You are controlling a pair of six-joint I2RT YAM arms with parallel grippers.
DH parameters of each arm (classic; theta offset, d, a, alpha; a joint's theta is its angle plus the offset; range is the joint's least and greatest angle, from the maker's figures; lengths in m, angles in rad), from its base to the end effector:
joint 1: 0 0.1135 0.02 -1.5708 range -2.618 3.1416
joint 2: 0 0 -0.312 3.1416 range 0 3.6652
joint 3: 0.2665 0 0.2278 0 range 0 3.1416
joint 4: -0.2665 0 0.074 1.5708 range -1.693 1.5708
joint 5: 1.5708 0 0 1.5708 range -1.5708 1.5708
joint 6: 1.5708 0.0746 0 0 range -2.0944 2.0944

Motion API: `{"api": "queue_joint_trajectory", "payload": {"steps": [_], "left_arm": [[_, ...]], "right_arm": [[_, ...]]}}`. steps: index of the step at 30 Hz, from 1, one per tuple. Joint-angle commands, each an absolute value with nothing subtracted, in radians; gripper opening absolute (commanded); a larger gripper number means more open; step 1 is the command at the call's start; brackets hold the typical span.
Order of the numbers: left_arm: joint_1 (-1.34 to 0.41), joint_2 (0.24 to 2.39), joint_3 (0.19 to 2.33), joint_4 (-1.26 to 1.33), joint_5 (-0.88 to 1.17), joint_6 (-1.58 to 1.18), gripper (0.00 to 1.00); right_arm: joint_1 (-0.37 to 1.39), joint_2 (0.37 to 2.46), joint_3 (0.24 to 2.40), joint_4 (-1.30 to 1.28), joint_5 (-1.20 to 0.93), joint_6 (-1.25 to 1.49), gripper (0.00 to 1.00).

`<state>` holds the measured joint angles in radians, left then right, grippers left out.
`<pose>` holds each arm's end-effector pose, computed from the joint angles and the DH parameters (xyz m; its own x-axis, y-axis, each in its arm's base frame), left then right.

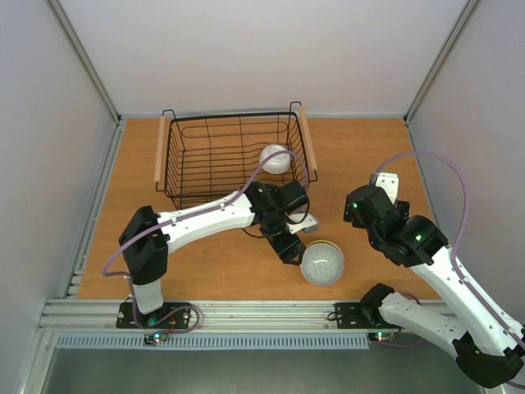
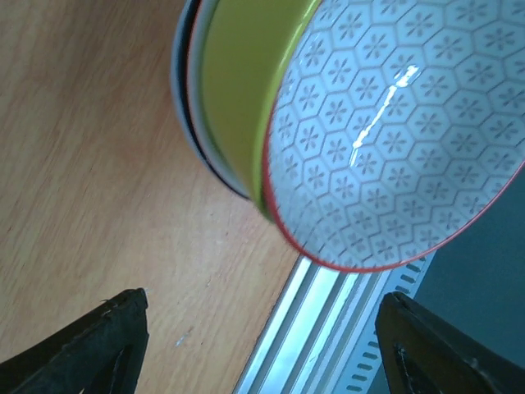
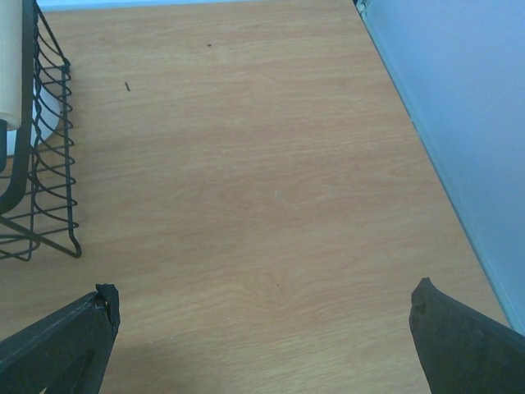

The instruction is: Load the bowls into the dish rack

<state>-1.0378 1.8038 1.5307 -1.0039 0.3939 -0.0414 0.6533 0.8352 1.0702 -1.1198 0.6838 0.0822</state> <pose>0.1589 -0.3257 0.2788 -0.5212 0.8082 -0.2741 0.8309 0.4073 -0.3790 0.1032 0.0196 0.3523 -0.6250 -0.3982 -0.6714 -0.1024 0.8945 -0.4352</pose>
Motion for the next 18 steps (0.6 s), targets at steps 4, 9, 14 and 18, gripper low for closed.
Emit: {"api": "queue_joint_trajectory", "payload": {"steps": [4,9,14,18], "left_arm": [[-1.068,1.884,1.665,-1.042,0.410,-0.086,0.76],[-1.071,1.932,1.716,-1.052,0.403,-0.095,0.76],[-1.080,1.973,1.745,-1.081,0.393,-0.093,0.73],[-1.095,1.983,1.749,-1.097,0.396,-0.084,0.70]], "right_arm": [[0.655,0.830,1.057,-1.140,0.691,0.121,0.99],[0.655,0.829,1.054,-1.129,0.674,0.114,0.99],[0.654,0.828,1.053,-1.122,0.669,0.106,0.99],[0.655,0.842,1.051,-1.109,0.663,0.102,0.99]]}}
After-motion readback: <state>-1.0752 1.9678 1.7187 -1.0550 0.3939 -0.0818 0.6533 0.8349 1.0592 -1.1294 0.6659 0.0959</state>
